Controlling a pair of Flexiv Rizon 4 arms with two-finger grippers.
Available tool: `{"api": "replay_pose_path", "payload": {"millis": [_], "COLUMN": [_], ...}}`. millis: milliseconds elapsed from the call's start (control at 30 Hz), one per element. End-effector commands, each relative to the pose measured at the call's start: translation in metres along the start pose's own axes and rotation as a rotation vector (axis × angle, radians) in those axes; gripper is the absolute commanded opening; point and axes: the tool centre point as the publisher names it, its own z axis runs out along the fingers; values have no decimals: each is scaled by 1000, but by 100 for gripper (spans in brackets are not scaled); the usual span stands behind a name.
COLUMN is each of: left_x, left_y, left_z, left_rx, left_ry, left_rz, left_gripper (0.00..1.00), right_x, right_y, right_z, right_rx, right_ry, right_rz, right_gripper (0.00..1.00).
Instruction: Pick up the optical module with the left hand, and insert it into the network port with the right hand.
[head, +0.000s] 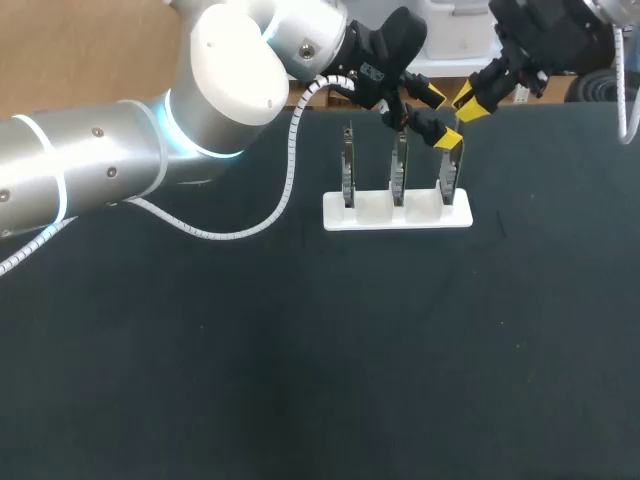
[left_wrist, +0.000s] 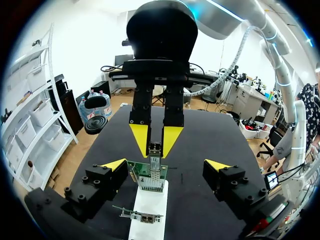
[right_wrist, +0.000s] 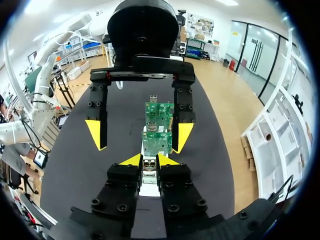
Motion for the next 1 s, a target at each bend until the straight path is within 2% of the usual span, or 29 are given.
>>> {"api": "replay_pose_path", "payload": {"millis": [33,1000], "left_x": [1,1], "left_y": [-1,-1], "left_z": [0,0], "left_rx": [-3,-3], "left_ry": [-3,-3], "left_rz": [2,2], "left_gripper": [100,100], "right_x": [0,3], "right_y": [-1,1], "right_z": [1,3], "right_rx": [2,8], "right_ry": [1,14], "right_rz": [3,5], "right_gripper": [0,0]}}
